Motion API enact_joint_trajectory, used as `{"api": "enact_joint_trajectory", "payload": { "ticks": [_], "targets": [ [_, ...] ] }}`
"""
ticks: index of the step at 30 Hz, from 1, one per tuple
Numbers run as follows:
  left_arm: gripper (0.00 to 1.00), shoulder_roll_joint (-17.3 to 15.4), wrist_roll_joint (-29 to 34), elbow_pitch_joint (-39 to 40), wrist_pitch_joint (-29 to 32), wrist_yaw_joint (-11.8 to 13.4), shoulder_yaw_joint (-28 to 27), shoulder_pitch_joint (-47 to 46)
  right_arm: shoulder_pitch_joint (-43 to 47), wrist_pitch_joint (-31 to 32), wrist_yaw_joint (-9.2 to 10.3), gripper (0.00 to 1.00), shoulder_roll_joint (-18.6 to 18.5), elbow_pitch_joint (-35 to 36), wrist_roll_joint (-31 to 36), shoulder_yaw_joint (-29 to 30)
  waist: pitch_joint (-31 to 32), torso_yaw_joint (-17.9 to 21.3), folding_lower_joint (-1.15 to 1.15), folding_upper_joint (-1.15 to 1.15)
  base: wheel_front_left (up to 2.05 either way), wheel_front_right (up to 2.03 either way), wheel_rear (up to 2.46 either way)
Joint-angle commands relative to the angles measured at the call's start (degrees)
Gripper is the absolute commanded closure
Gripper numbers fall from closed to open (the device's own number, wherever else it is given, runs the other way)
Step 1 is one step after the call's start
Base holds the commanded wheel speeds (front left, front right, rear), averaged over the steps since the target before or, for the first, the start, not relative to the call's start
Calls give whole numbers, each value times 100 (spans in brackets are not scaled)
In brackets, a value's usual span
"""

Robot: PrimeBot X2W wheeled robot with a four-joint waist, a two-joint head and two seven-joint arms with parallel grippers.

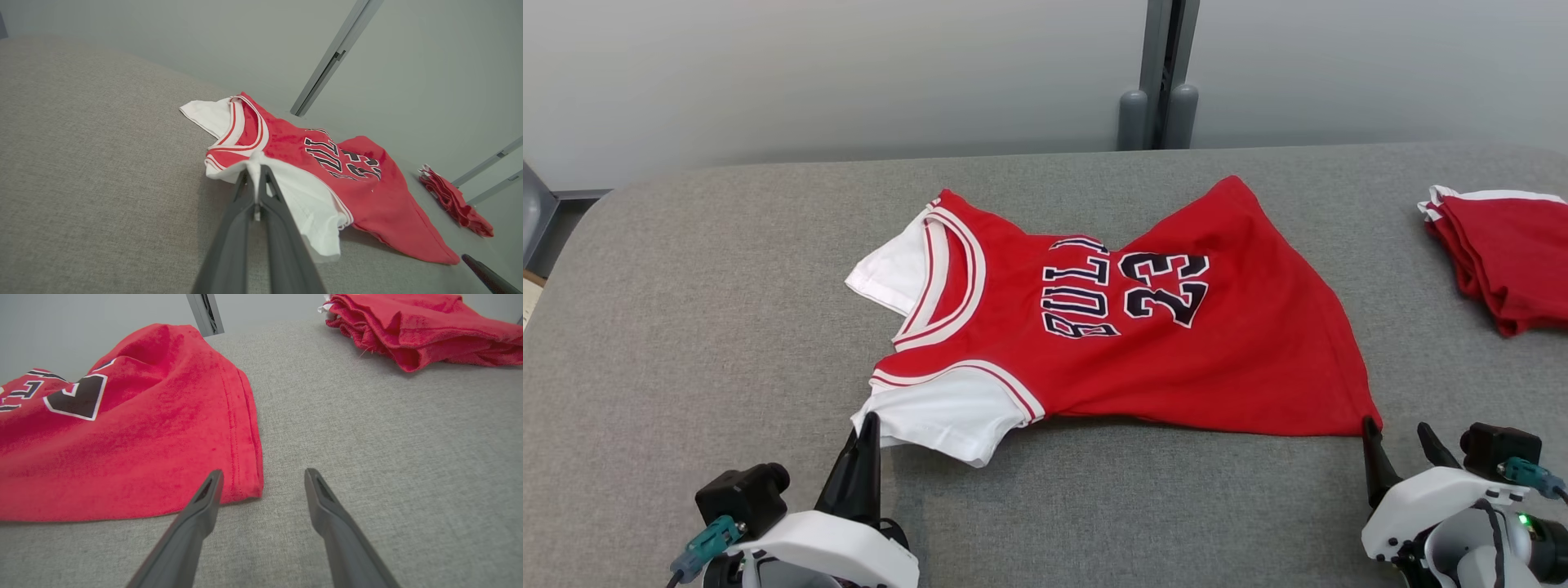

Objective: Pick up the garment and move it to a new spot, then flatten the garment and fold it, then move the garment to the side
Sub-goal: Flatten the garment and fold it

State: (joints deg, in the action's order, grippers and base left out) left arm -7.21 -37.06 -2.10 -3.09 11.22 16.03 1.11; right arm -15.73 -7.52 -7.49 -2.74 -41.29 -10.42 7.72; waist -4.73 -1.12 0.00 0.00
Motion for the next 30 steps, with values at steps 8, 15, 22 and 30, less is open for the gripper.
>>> {"api": "enact_joint_trajectory", "payload": {
  "ticks": [8, 15, 22, 30],
  "targets": [
    [100, -25, -7, 10, -38, 43, -12, 6, -467, 155, -1, 0, -34, -726, 79, -105, -119, -67, 0, 0, 0, 0, 0],
    [100, -25, -25, -70, -93, 37, -20, -99, -862, 316, -1, 52, -18, -1331, 115, -303, -195, -104, 0, 0, 0, 0, 0],
    [100, -33, -64, -130, -158, -12, -42, -189, -1120, 55, -1, 100, -29, -1477, -40, -361, -196, -107, 0, 0, 0, 0, 0],
    [100, -18, -165, -67, -422, -257, -118, -399, -1254, -406, -1, 100, -34, -990, -675, -707, -126, 9, 0, 0, 0, 0, 0]
  ]
}}
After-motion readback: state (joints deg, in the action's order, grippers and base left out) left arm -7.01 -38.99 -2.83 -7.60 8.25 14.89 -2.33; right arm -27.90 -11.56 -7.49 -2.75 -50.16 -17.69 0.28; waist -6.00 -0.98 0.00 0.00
